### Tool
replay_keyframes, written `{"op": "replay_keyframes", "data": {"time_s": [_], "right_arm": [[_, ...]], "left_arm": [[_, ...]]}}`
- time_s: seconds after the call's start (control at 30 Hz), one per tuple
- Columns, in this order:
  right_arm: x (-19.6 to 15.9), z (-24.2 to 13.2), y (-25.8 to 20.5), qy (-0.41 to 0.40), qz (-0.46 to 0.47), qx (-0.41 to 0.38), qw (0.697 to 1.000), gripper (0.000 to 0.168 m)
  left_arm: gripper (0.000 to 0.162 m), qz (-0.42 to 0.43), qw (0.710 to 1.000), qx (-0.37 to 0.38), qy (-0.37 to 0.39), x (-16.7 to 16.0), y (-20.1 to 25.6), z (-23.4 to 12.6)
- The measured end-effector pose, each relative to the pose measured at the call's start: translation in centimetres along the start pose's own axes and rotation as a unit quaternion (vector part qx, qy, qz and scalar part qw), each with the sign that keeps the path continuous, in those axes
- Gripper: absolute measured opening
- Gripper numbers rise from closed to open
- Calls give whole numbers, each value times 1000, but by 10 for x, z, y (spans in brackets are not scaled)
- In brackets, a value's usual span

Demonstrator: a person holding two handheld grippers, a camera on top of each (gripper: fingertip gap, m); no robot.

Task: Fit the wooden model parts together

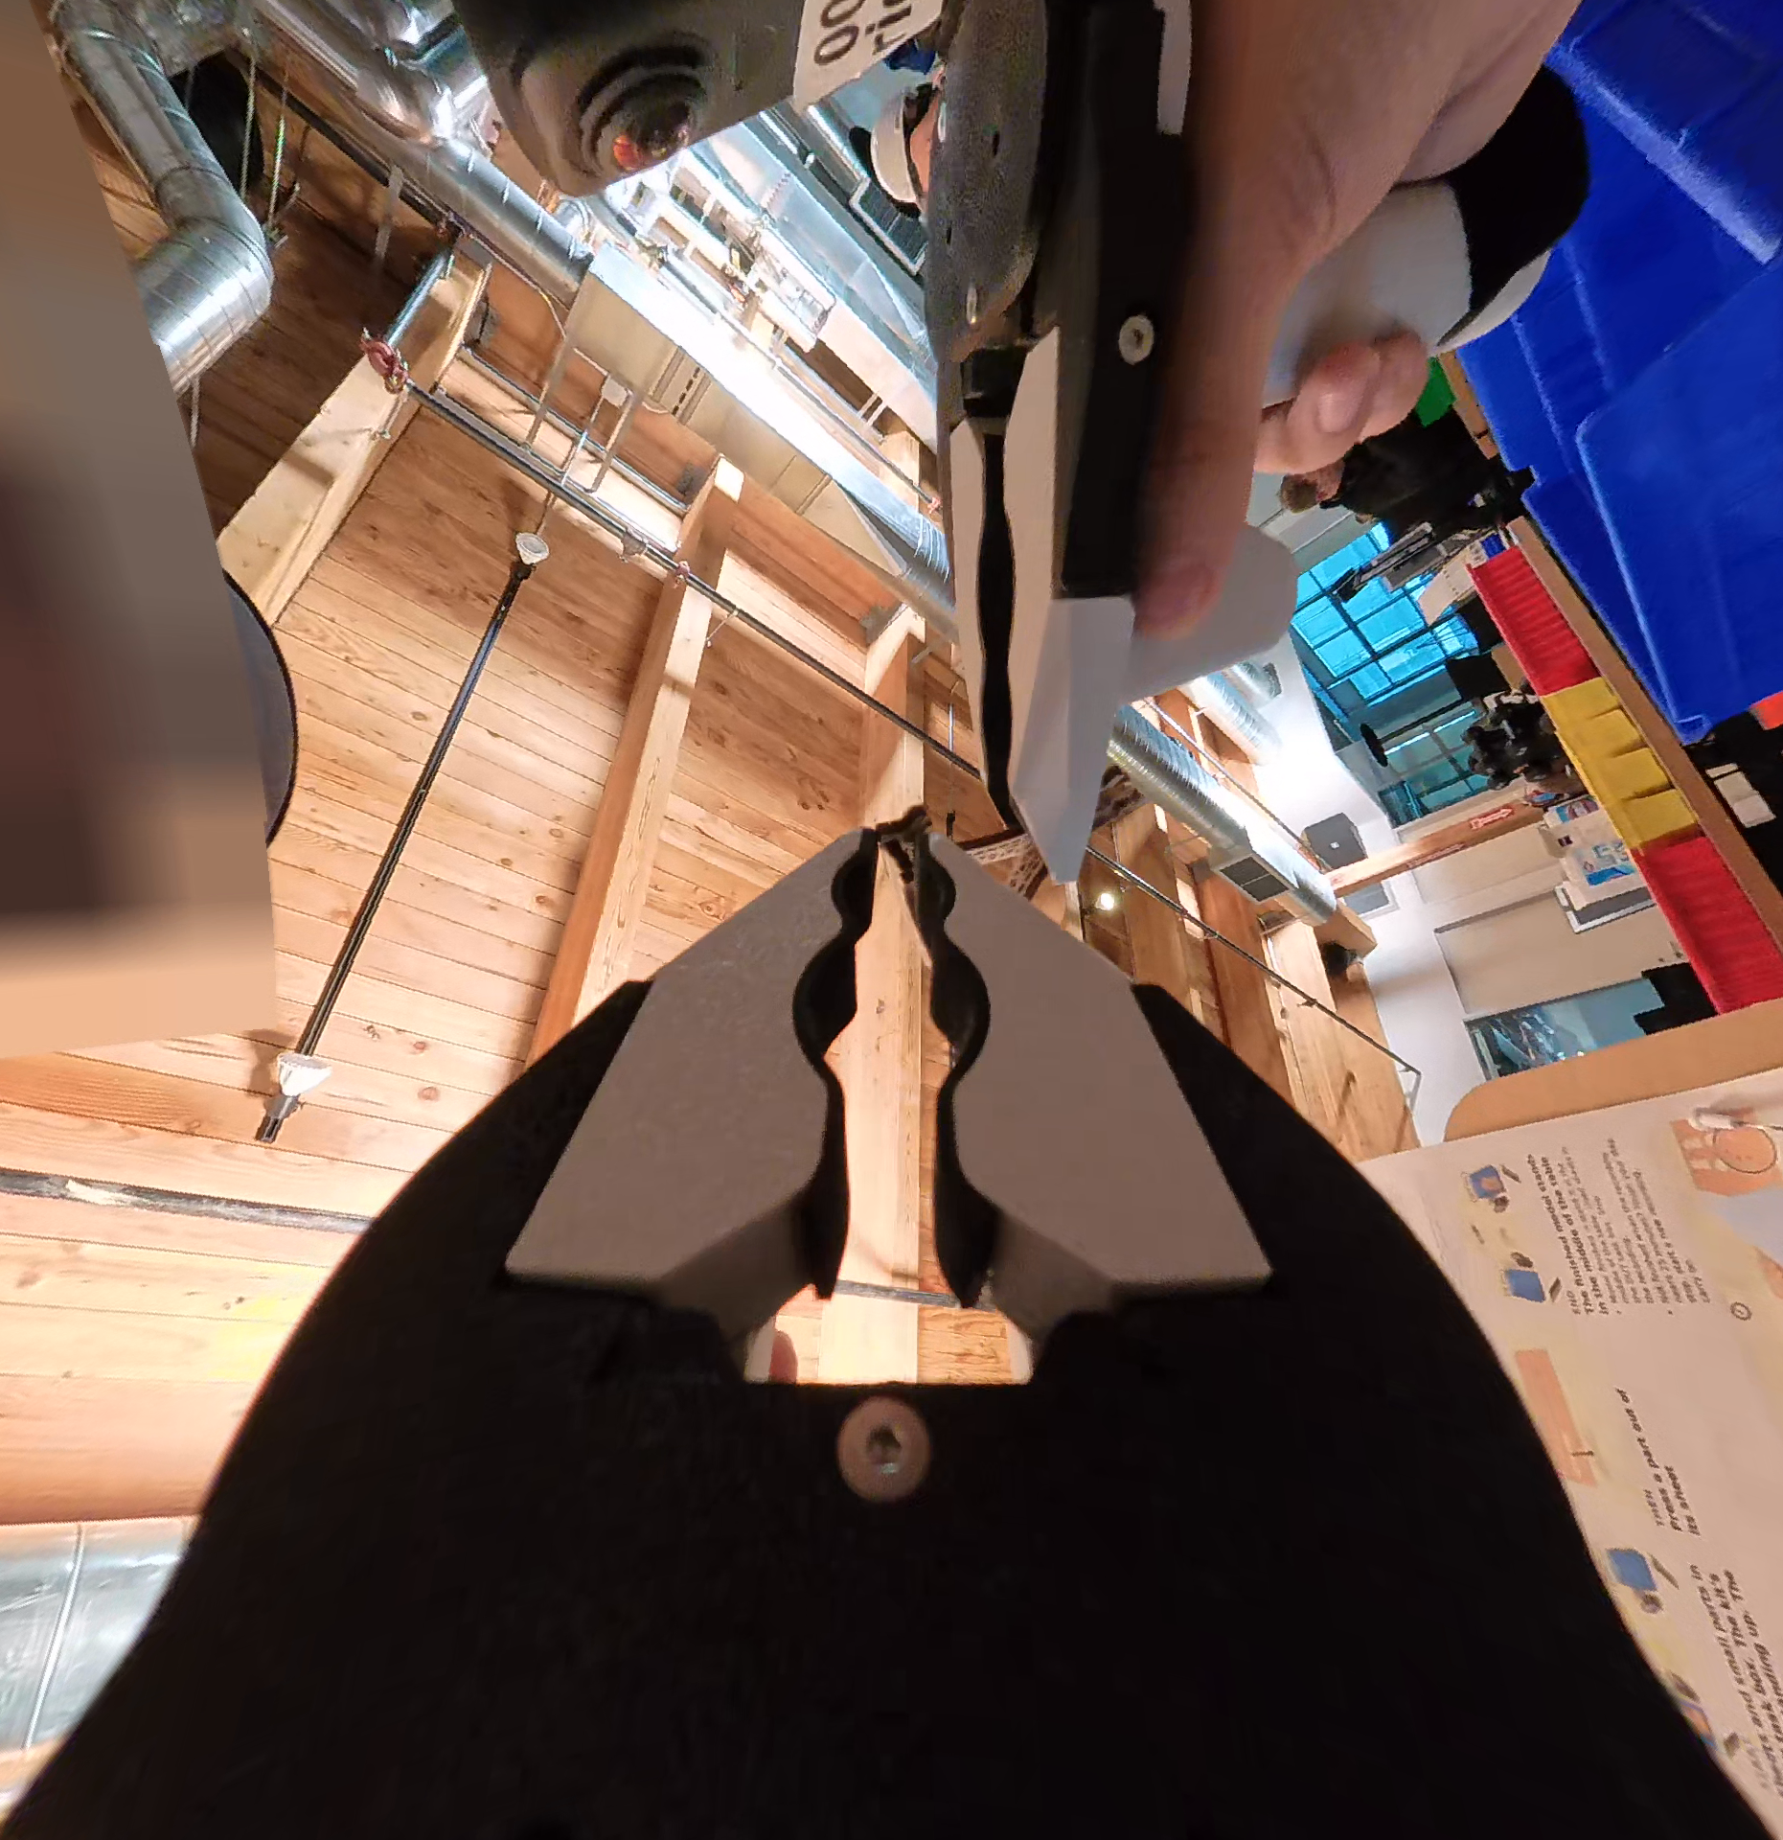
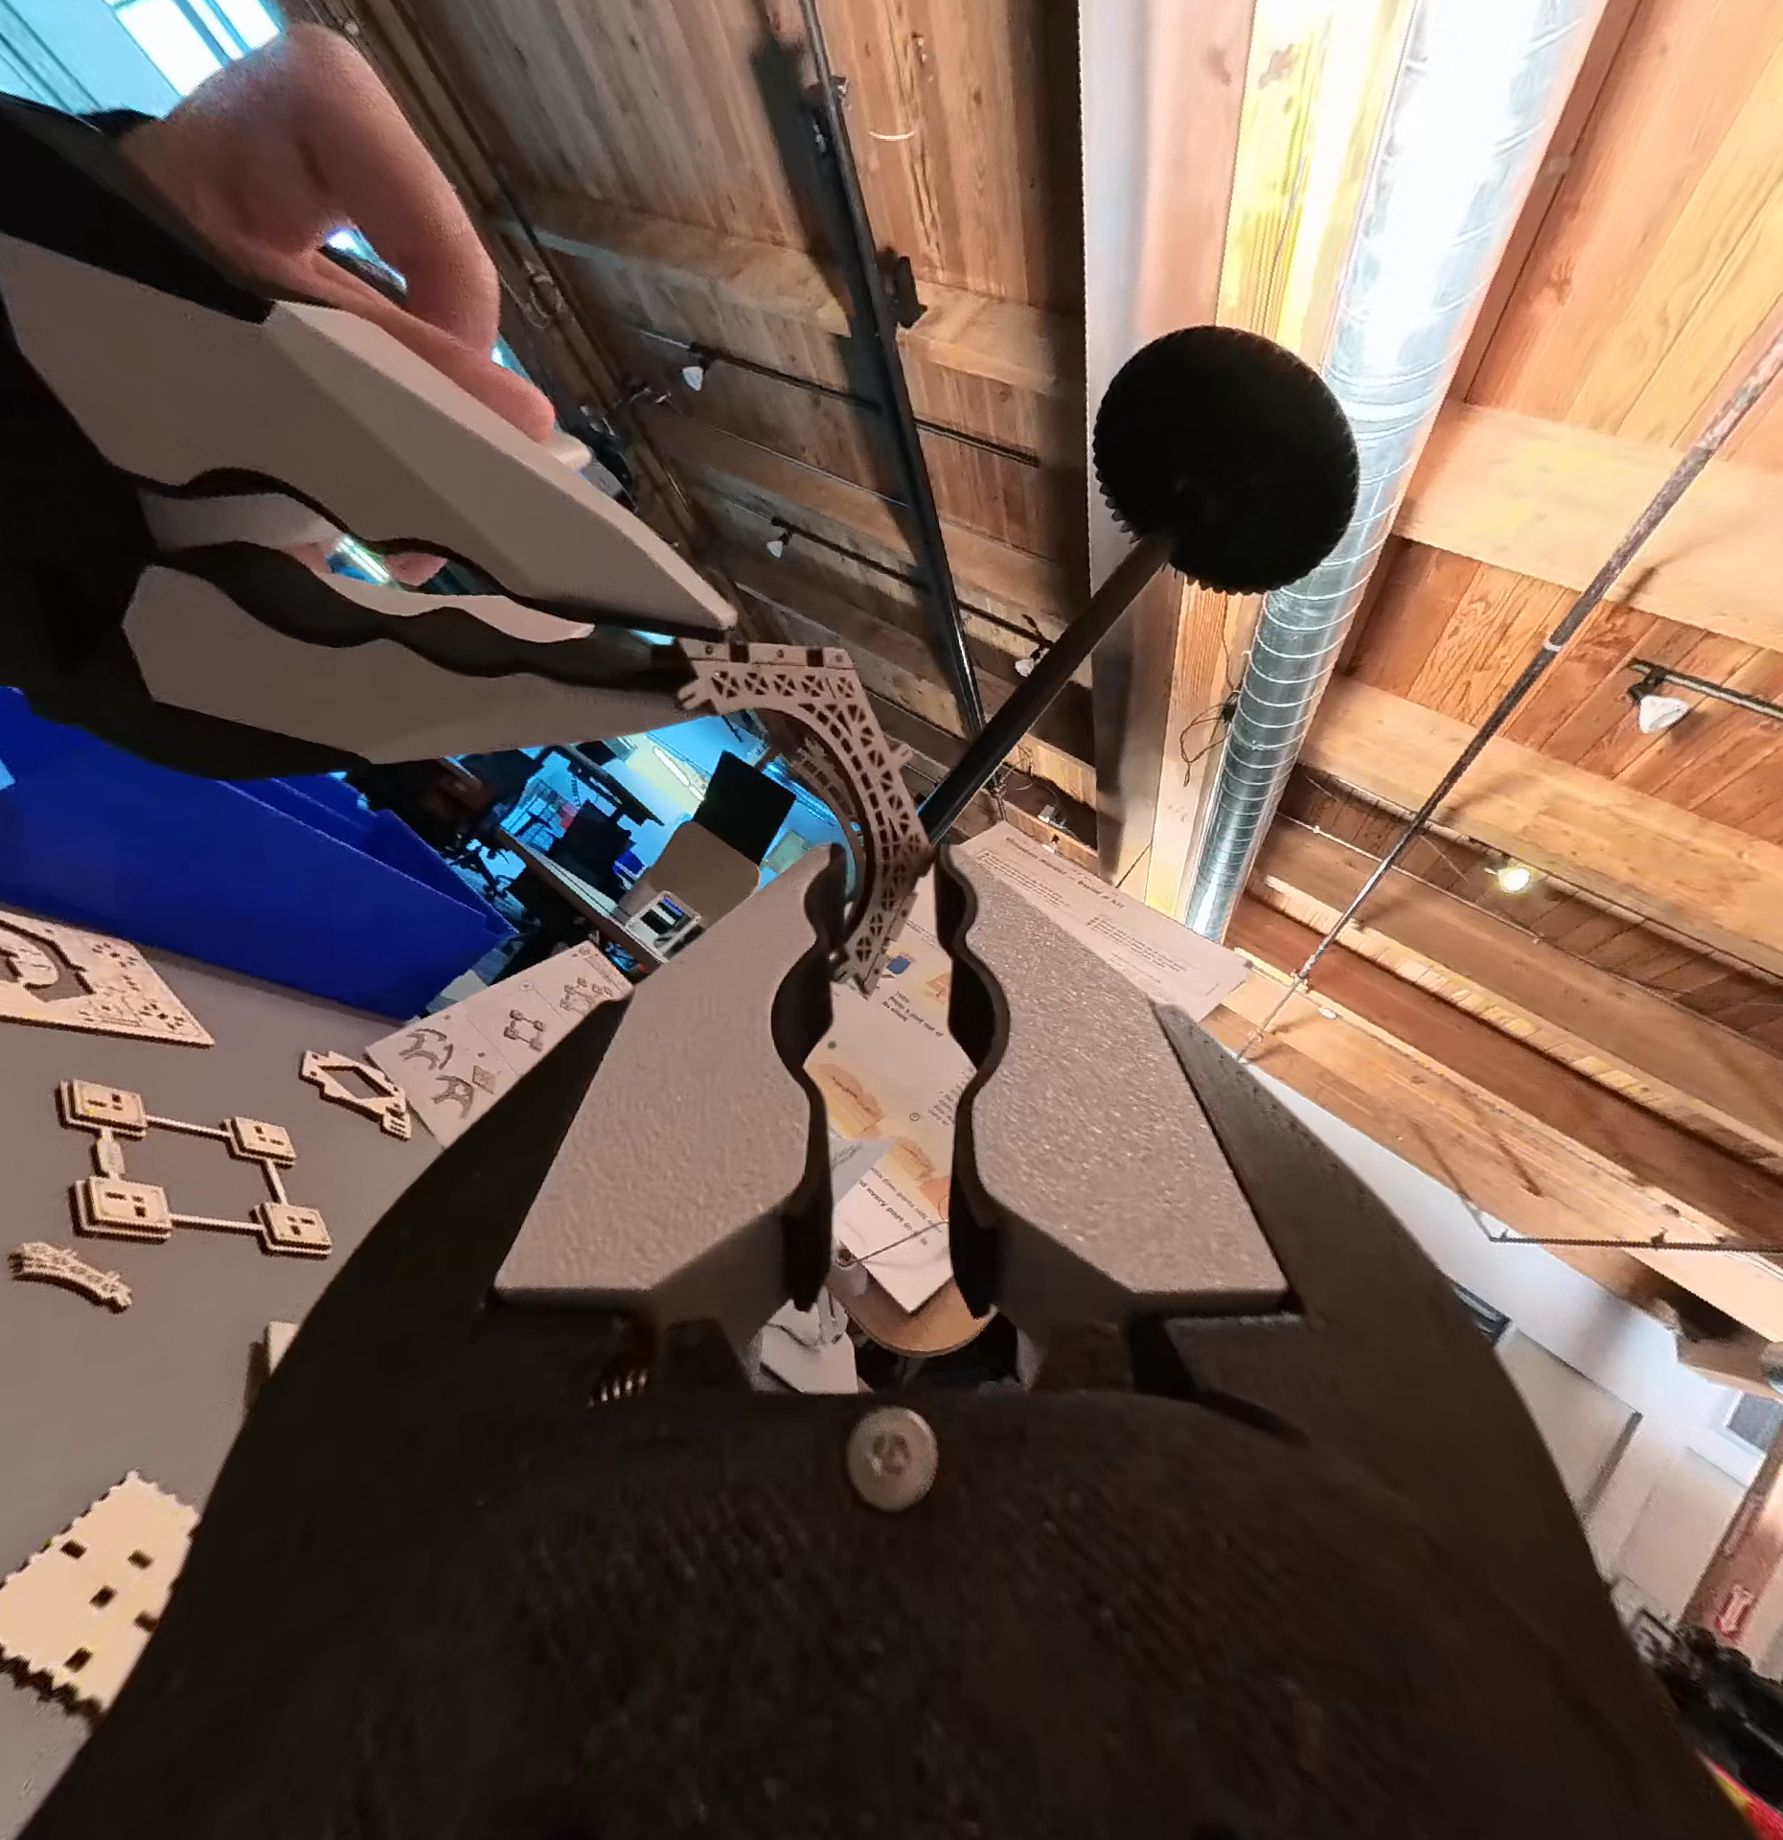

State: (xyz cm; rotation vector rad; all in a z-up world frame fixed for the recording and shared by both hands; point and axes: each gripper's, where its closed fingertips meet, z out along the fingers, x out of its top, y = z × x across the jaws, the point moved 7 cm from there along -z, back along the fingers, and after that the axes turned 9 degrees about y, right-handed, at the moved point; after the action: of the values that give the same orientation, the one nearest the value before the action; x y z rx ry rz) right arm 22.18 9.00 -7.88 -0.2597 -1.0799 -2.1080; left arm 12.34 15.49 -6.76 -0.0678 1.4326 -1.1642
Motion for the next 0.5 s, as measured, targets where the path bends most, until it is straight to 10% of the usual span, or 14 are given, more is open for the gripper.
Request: {"op": "replay_keyframes", "data": {"time_s": [0.2, 0.3, 0.5], "right_arm": [[-4, -2, 2, -20, -28, -28, 999, 12], [-9, -5, 10, -43, -95, -68, 992, 12], [-22, -14, 19, -80, -232, -68, 967, 13]], "left_arm": [[6, -24, 999, -3, -21, -4, 8, 1], [40, -129, 990, -11, -56, -13, 10, -1], [31, -466, 876, -19, -122, -42, 12, -13]]}}
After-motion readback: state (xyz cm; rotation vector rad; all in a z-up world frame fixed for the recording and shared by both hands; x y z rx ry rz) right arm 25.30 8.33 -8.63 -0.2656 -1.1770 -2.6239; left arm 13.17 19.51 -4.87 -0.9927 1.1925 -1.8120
